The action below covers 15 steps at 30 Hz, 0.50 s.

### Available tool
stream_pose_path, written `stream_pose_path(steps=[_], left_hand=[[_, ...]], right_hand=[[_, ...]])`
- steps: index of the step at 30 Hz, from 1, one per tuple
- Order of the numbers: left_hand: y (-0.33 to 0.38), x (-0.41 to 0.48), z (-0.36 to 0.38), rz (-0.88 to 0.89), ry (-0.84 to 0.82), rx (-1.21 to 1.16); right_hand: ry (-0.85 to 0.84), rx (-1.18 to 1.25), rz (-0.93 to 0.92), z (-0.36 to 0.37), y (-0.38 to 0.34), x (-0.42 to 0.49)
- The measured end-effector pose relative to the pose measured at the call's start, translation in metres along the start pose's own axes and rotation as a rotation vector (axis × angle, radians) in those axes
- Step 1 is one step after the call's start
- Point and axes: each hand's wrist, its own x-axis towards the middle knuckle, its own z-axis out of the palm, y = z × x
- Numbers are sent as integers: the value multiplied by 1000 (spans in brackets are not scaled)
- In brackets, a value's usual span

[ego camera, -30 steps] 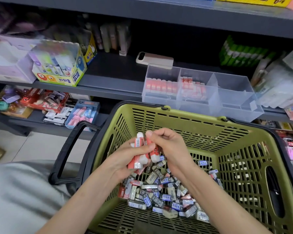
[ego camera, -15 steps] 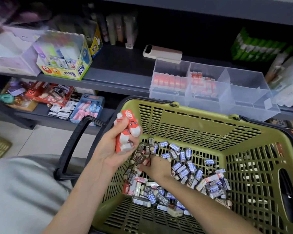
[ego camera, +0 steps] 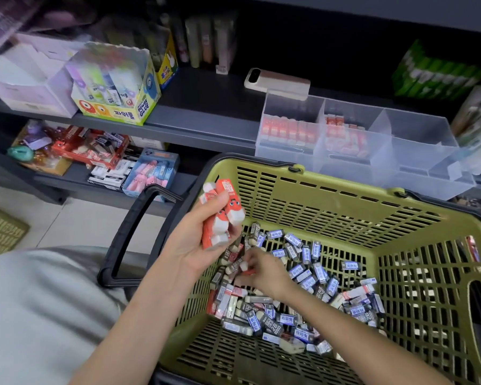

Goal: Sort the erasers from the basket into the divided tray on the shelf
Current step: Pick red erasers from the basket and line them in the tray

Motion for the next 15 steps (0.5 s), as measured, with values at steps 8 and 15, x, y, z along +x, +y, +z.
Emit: stream_pose_path(steps=[8, 15], left_hand=[[-5, 12, -2, 50, 31, 345], [-12, 18, 38, -203, -233, 270]], right_hand=[[-225, 1071, -303, -116, -64, -68], [-113, 1085, -397, -165, -107, -82]])
